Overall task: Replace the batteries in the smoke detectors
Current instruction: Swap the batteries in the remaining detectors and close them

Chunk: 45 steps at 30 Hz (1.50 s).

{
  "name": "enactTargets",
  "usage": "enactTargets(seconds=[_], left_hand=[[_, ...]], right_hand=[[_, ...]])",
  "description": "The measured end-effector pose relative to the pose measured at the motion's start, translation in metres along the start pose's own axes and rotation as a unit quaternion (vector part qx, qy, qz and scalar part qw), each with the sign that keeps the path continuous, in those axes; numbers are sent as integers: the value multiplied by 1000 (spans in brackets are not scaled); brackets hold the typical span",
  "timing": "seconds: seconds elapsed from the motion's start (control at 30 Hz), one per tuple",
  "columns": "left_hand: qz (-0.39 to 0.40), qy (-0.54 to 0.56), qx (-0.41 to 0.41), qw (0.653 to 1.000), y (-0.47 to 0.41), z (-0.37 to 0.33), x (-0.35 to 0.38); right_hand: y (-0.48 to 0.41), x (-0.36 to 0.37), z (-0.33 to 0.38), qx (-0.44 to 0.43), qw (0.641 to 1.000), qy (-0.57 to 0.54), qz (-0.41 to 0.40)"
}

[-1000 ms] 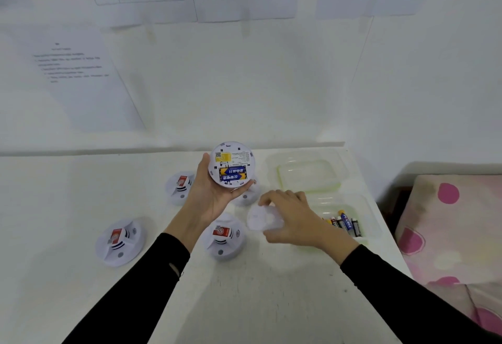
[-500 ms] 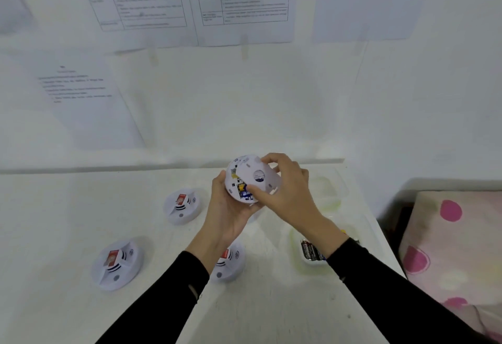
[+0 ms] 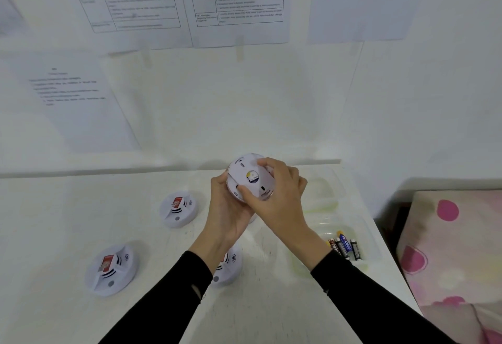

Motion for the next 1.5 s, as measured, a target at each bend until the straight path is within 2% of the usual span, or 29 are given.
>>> enactTargets(seconds=[0.13, 0.27, 0.47, 0.63, 0.87, 1.07, 1.5], left_hand=[[3, 71, -5, 997, 2, 0, -5], [7, 82, -5, 997, 3, 0, -3], [-47, 43, 8, 998, 0, 1, -1], [-49, 24, 15, 998, -4, 0, 3], [-48, 4, 24, 999, -5, -3, 5], [-43, -13, 8, 999, -5, -1, 1], [-44, -57, 45, 996, -11, -2, -5]], right_hand=[[4, -1, 0, -12, 1000, -14, 10], [6, 0, -2, 9, 999, -40, 5], [7, 6, 2, 47, 998, -37, 10], [4, 7, 4, 71, 997, -37, 23], [2, 9, 8, -12, 997, 77, 22], [-1, 11, 3, -41, 993, 97, 52], [-7, 6, -4, 35, 996, -14, 78]])
Point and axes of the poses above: each hand's wrist, its own y-axis away from the middle knuckle, its own x-axis out of the palm, z = x × y, the point moved 2 cm from there along -y, towards the middle knuckle, and after that the axes turned 1 degree about -z, right-handed, at the moved point
